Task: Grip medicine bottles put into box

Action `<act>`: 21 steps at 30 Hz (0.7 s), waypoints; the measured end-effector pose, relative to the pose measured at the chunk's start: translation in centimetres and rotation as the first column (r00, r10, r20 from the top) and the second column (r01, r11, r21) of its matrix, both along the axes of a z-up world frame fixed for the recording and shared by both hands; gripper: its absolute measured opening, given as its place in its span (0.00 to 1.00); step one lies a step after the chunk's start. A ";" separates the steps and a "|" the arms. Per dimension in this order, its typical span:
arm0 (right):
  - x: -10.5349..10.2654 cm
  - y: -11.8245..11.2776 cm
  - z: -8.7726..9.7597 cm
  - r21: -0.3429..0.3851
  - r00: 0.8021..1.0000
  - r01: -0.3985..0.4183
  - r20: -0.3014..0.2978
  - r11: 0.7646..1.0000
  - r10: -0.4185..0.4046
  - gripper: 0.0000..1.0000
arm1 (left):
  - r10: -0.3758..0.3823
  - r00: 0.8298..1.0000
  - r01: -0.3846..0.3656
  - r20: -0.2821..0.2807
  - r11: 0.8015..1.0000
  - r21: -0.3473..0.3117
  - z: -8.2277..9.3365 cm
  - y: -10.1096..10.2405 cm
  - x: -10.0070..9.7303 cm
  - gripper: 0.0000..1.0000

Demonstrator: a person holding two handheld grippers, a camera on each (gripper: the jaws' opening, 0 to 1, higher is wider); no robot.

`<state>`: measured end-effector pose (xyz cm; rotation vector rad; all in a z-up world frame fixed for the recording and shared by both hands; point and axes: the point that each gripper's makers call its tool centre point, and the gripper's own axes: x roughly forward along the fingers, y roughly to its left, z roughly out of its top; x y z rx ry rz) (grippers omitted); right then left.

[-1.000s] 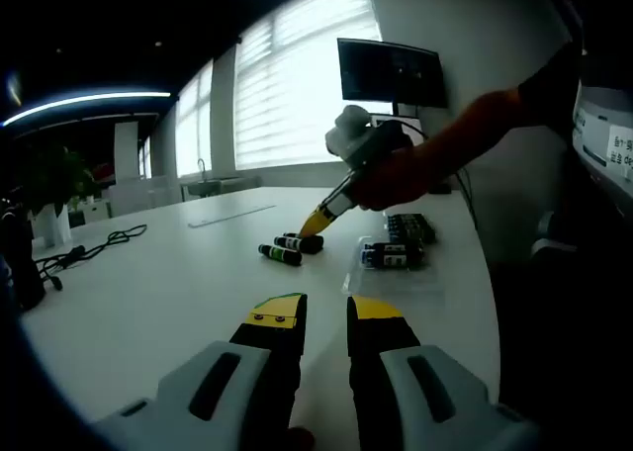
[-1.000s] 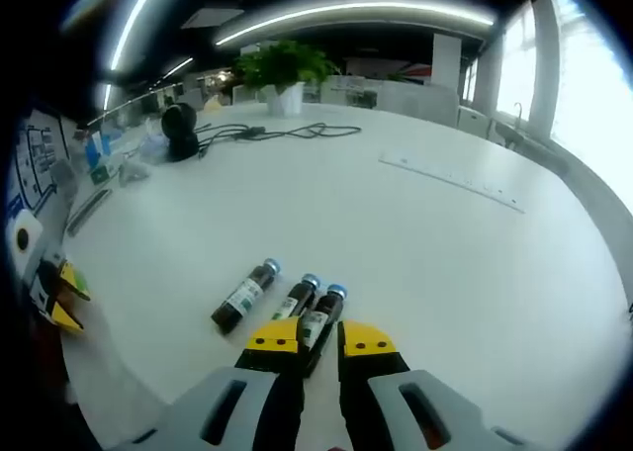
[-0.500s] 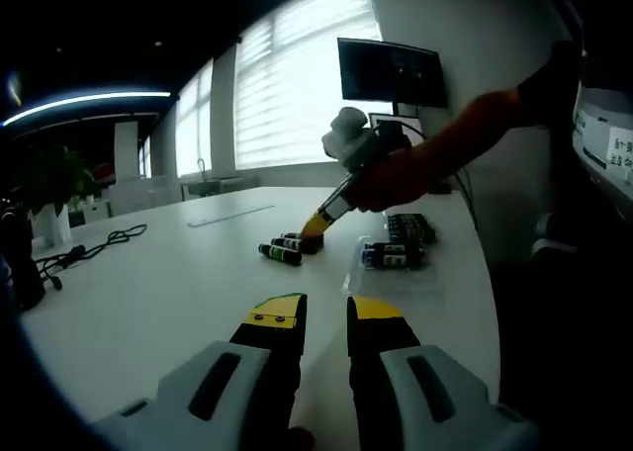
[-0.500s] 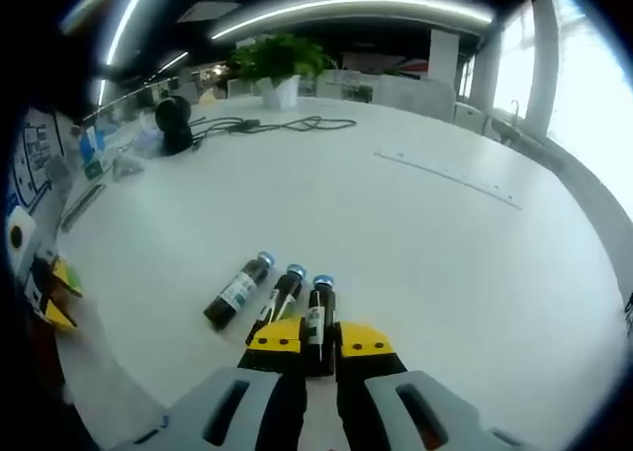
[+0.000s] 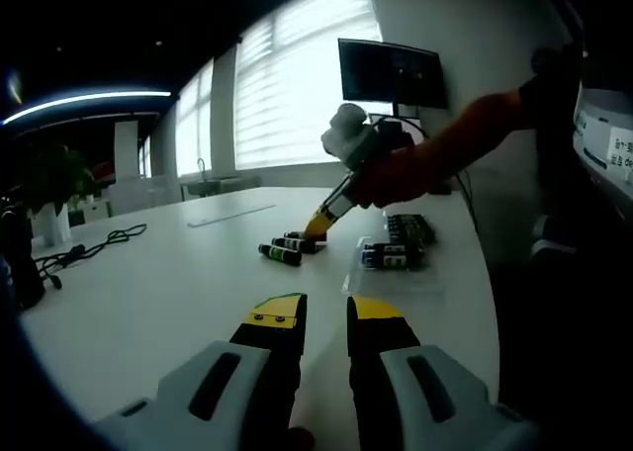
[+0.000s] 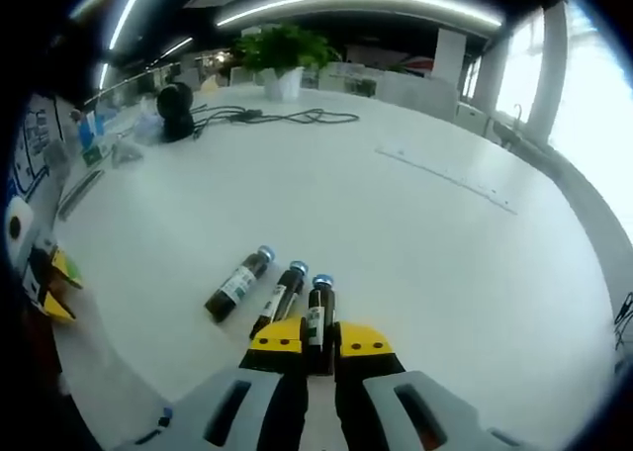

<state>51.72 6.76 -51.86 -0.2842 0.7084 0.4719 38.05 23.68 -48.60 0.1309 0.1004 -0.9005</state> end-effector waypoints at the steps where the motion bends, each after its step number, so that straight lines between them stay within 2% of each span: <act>1: 0.0 0.0 0.2 0.004 1.000 -0.002 0.003 1.000 0.002 0.05 | 0.000 1.000 0.000 0.000 1.000 0.000 0.0 0.0 0.0 0.10; 8: -0.7 0.1 1.3 0.028 1.000 -0.004 0.012 1.000 0.003 0.05 | 0.000 1.000 0.000 0.000 1.000 0.000 0.0 0.0 0.0 0.10; 21: -4.1 1.0 2.6 0.104 1.000 -0.007 -0.021 0.995 0.009 0.05 | -0.007 1.000 0.007 0.000 1.000 -0.005 0.1 -0.1 -0.1 0.10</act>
